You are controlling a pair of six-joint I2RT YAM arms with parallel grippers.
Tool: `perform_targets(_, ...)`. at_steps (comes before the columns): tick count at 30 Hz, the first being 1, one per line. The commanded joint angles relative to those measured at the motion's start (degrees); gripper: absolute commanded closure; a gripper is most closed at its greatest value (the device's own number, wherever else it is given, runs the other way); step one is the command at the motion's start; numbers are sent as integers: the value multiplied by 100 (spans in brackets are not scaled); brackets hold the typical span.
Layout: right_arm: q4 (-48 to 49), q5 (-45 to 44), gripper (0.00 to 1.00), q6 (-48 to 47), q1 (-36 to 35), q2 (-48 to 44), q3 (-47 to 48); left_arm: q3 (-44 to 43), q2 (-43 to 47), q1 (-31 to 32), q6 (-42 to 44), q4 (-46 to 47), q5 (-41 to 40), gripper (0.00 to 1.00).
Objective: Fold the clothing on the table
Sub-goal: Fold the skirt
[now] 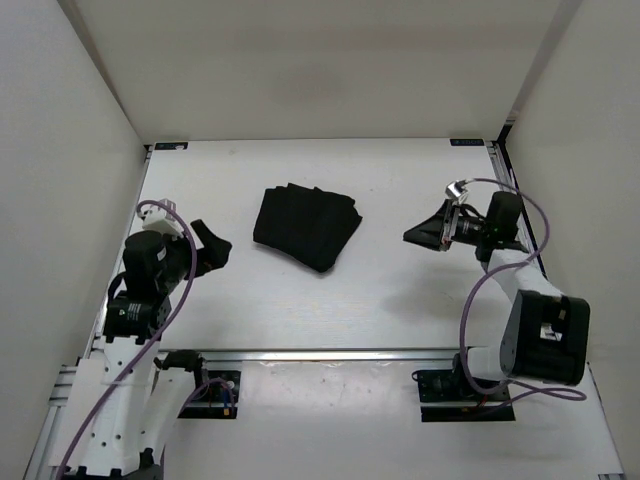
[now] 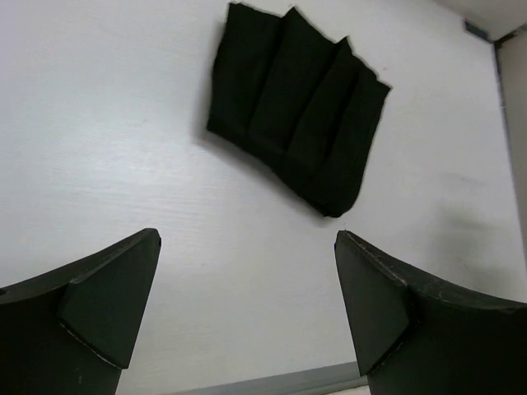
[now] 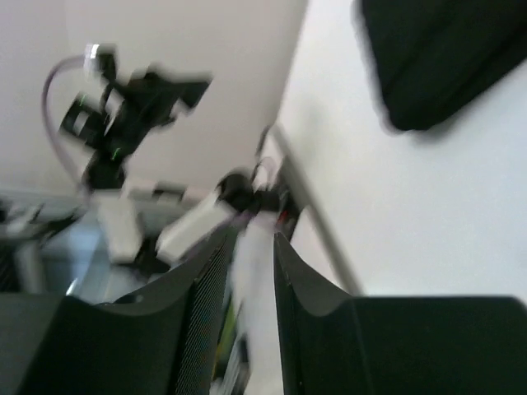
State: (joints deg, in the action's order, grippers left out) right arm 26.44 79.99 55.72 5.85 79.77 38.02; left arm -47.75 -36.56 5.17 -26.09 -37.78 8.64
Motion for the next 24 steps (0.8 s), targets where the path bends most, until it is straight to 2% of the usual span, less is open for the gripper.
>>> perform_targets(1,-3994,-1666,66,-3428,207,-531,774,-94,-18,-270,446,-948,-73,1)
perform_targets(3,-4881,-2974,67,-4216,198,-839,917,-191,-88,-297,535,-1186,-222,1)
perform_targets(7,-5779,-3550,66,-4859,864,-1007,935,-436,-447,-166,385,-1407,-592,1)
perform_targets(11,-6458,-4620,64,-5833,849,-1244,1129,-788,-1089,176,280,-1513,-855,1)
perform_targets(12,-6571,-4815,64,-5967,822,-1340,1163,-902,-1169,230,62,-1557,-1143,1)
perform_targets(14,-6713,-4922,64,-6099,708,-1420,1207,-1087,-1502,501,-203,-1723,-1374,2)
perform_targets(19,-7064,-5133,63,-6065,803,-1727,1340,-1466,-1803,801,-125,-1900,-1585,1)
perform_targets(24,-7240,-5150,62,-6100,804,-1737,1252,-1334,-1470,503,-2,-1750,-1147,1)
